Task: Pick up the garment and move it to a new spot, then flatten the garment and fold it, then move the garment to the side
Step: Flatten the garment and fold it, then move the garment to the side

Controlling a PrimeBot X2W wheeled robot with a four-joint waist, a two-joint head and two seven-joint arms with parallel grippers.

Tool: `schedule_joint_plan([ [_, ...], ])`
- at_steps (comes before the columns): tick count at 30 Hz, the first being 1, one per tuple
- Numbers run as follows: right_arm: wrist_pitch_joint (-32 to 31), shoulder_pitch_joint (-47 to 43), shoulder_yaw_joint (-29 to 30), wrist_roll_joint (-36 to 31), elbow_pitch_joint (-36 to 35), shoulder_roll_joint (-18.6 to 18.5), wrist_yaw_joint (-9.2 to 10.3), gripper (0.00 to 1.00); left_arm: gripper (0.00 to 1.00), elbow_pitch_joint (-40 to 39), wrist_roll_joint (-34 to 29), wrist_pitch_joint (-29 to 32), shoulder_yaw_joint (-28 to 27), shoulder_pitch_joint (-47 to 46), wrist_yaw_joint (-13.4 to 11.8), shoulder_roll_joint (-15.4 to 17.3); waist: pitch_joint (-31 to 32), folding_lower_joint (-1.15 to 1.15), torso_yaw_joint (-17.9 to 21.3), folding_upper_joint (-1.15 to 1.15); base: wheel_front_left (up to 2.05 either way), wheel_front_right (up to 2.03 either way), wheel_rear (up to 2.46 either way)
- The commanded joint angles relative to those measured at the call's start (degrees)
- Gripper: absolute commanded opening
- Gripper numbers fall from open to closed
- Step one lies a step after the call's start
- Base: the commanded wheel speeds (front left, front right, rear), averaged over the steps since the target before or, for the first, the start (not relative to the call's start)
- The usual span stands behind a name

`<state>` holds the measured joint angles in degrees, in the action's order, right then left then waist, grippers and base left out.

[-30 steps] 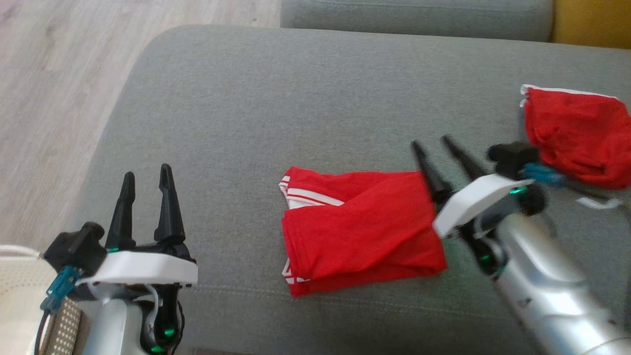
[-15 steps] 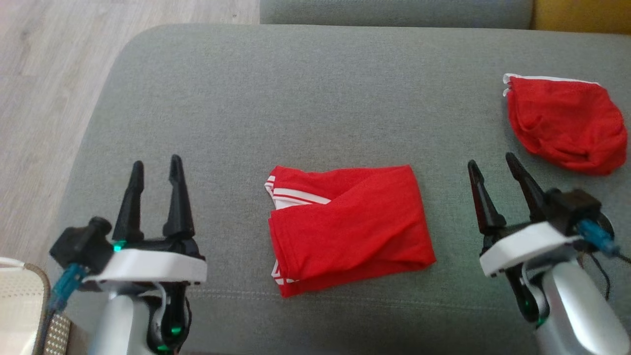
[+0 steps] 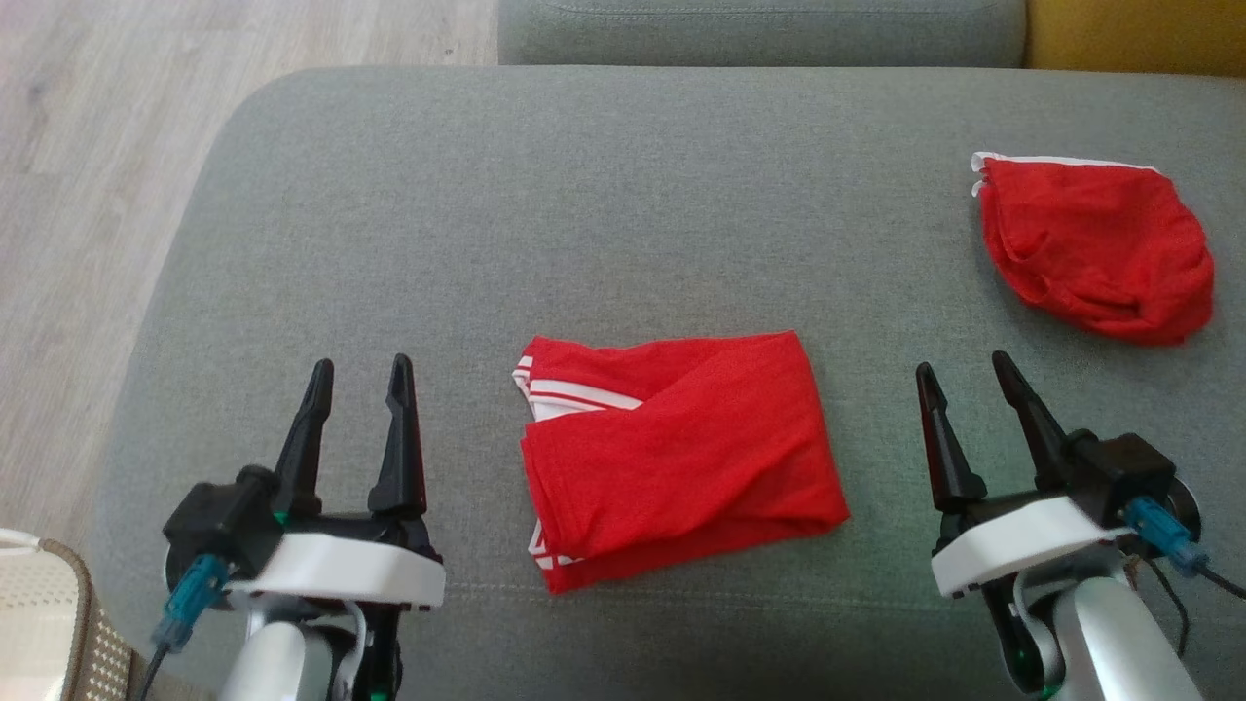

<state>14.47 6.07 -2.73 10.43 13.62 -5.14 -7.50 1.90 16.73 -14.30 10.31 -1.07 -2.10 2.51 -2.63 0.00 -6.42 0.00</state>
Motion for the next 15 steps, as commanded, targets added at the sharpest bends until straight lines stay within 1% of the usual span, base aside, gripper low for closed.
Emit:
schedule_joint_plan([
  [1, 0.52, 1.01, -1.03, -0.65, -2.17, 0.24, 0.01, 1.00, 1.00, -2.18, -0.13, -0.70, -1.79, -2.13, -0.31, 0.37, -0.01, 0.00, -0.08, 0.00, 0.00, 0.00, 0.00],
  [10, 0.52, 1.30, -0.49, -0.95, -1.77, 0.22, 0.01, 1.00, 1.00, -2.32, 0.17, -0.70, -1.46, -2.77, -0.26, 0.37, -0.55, 0.00, -0.73, 0.00, 0.00, 0.00, 0.00],
  [15, 0.52, 3.05, -1.83, 0.44, 2.17, 0.03, 0.01, 1.00, 1.00, -2.16, 0.40, -0.70, -0.77, -3.27, -0.26, 0.37, -1.99, 0.00, -1.47, 0.00, 0.00, 0.00, 0.00],
])
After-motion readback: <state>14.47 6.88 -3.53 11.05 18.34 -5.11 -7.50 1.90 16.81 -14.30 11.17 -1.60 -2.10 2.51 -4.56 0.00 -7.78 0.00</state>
